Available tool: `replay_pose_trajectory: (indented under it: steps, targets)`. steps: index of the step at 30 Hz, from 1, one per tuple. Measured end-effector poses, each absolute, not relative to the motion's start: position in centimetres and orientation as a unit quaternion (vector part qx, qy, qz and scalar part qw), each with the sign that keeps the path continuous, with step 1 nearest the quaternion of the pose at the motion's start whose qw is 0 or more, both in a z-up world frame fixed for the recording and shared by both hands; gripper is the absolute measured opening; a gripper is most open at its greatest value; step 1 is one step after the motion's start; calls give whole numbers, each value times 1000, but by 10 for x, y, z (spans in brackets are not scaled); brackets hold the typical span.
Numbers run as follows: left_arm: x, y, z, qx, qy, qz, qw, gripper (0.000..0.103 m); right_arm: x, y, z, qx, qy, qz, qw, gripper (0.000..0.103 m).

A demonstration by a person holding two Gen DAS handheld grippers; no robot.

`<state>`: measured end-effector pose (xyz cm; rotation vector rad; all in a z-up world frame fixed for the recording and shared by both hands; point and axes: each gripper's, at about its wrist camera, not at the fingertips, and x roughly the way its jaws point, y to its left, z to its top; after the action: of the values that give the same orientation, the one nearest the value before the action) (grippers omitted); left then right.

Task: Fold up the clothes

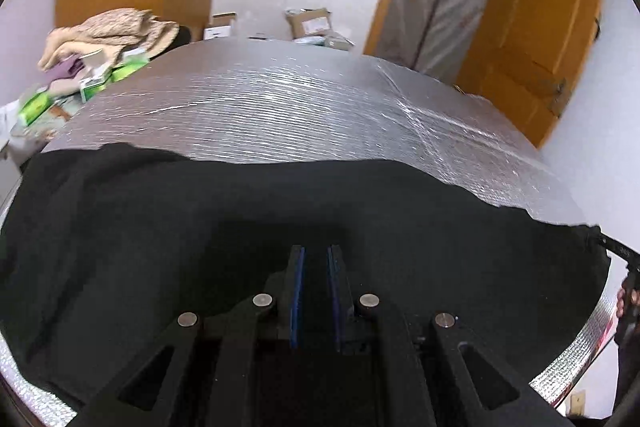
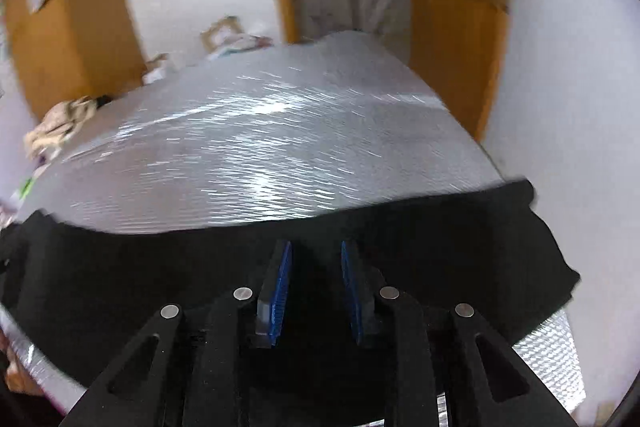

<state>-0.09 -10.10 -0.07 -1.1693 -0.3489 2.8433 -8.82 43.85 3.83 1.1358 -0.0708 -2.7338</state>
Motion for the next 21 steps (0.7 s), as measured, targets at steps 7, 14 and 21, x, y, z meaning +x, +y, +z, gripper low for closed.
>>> replay_pose_trajectory:
  steps: [7, 14, 21]
  targets:
    - [-11, -73, -1, -381, -91, 917, 77, 11, -81, 343, 32, 391, -13, -893, 222, 27]
    - [-22, -82, -13, -400, -114, 906, 77, 10, -79, 261, 25, 403, -26, -865, 298, 27]
    - [-13, -87, -12, -393, -118, 909, 77, 10, -114, 215, 6, 436, -21, -850, 294, 23]
